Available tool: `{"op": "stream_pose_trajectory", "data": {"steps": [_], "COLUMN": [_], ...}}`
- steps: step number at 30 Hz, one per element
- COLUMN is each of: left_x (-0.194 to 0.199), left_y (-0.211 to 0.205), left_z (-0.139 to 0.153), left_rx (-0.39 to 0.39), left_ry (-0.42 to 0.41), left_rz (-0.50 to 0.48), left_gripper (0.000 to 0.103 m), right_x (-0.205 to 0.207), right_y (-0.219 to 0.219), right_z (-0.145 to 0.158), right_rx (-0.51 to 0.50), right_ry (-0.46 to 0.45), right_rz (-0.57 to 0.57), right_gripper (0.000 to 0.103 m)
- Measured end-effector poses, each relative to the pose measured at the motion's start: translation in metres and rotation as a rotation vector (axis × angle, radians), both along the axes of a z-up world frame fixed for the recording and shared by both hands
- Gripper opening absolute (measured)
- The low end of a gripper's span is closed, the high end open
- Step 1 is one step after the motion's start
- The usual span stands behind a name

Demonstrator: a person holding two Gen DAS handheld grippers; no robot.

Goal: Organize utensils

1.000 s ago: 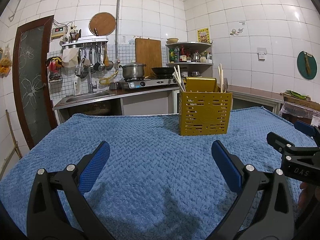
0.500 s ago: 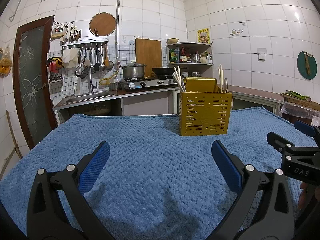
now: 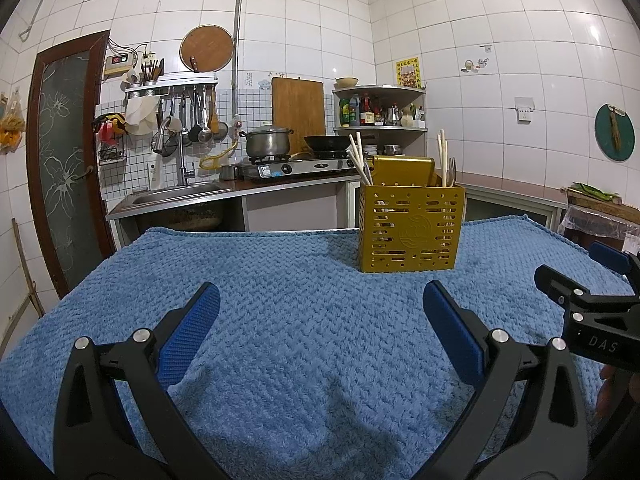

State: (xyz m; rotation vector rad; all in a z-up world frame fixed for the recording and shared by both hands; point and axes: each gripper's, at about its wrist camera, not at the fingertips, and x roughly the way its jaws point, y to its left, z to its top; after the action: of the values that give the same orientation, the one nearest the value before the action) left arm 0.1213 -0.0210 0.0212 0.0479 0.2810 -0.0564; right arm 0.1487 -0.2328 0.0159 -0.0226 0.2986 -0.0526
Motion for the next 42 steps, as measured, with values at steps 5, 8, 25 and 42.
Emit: {"op": "stream_pose_trajectory", "data": {"steps": [5, 8, 25, 42], "left_x": [-0.0002, -0.0002, -0.0007, -0.0018], "left_y": [-0.0004, -0.0004, -0.0001, -0.0016], "left_z": [0.0000, 0.0000, 0.0018, 0.0029], "left_rx": [0.000, 0.001, -0.007, -0.003], "left_ry": [0.000, -0.001, 0.001, -0.012], "left_rz": [0.001, 0.000, 0.004, 0.015], "left_gripper": [0.098, 0.098, 0.098, 0.098], "right_x": [-0.0004, -0.0004, -0.0005, -0.0007], "right_y": [-0.0001, 0.0000, 0.0002, 0.0002], "right_z": [0.0005, 0.0005, 0.0002, 0.0003], "right_rx": [0.000, 0.000, -0.001, -0.001], "right_ry": [-0.001, -0.001, -0.001, -0.002], "right_rz": [0.001, 0.001, 0.000, 0.000], "right_gripper": [0.099, 0.099, 0.099, 0.099]}}
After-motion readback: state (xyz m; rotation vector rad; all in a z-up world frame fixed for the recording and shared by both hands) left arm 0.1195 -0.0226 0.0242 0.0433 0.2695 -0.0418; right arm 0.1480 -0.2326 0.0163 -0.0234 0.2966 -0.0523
